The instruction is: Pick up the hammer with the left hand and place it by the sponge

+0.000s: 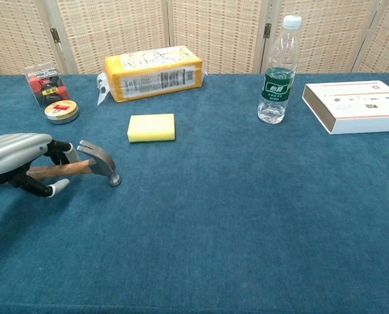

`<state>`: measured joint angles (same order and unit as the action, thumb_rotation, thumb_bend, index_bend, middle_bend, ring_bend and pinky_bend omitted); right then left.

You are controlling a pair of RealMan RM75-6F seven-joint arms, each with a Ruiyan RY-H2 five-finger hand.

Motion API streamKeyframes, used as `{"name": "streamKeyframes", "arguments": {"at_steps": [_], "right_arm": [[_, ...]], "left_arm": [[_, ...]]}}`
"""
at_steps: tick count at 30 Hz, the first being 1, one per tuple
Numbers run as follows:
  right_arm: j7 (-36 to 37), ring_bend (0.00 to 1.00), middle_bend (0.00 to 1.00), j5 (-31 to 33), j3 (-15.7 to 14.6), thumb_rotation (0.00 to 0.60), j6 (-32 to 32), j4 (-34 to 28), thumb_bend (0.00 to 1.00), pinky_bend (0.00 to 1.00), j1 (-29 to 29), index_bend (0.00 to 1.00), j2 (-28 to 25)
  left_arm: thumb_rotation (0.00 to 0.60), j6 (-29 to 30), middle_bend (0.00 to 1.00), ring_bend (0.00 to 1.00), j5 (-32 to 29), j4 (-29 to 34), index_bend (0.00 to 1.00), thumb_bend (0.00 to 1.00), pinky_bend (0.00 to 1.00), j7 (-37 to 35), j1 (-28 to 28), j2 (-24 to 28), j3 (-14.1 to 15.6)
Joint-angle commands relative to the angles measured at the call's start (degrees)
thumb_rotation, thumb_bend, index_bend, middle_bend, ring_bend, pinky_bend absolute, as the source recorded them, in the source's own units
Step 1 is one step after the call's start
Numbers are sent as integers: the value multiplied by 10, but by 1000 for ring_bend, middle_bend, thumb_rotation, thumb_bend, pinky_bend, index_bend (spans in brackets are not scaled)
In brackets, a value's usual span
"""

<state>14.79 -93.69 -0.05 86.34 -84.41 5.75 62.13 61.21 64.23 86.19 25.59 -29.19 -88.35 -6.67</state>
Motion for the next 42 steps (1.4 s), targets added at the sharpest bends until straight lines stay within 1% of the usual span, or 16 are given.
{"name": "streamKeyframes", "arguments": {"at_steps": [1, 3, 6, 14, 19, 28, 42], "right_arm": [[-1, 199, 335, 0, 0, 600, 0, 0, 202, 191, 0, 100, 0], [-1, 199, 335, 1, 0, 600, 0, -1, 202, 191, 0, 100, 0], [-2, 199, 335, 2, 0, 600, 0, -1, 202, 191, -1, 100, 0], [-7, 199, 335, 3, 0, 600, 0, -4, 202, 191, -2, 100, 0], [-10, 199, 335, 3, 0, 600, -1, -7, 202, 191, -2, 100, -1], [-12, 198, 335, 5, 0, 600, -1, -9, 202, 191, -3, 100, -1], [-9, 199, 335, 6, -1, 600, 2, -7, 203, 191, -6, 100, 0]], "left_arm": [[492, 0, 406, 313, -2, -1, 351, 514, 233, 1, -1, -1, 1], [492, -2, 407, 314, -4, -2, 351, 551, 233, 1, -2, -1, 2], [490, -4, 411, 317, -9, -3, 352, 578, 238, 2, -3, -1, 4], [502, -7, 414, 319, -11, 0, 349, 586, 241, 4, -6, 4, 9], [512, -6, 433, 336, -13, -3, 360, 603, 252, 1, -7, 3, 8], [518, -4, 462, 354, -12, -12, 375, 603, 256, -11, -8, -3, 7], [544, -5, 477, 364, -18, -11, 390, 603, 261, -3, -15, -4, 6]]}}
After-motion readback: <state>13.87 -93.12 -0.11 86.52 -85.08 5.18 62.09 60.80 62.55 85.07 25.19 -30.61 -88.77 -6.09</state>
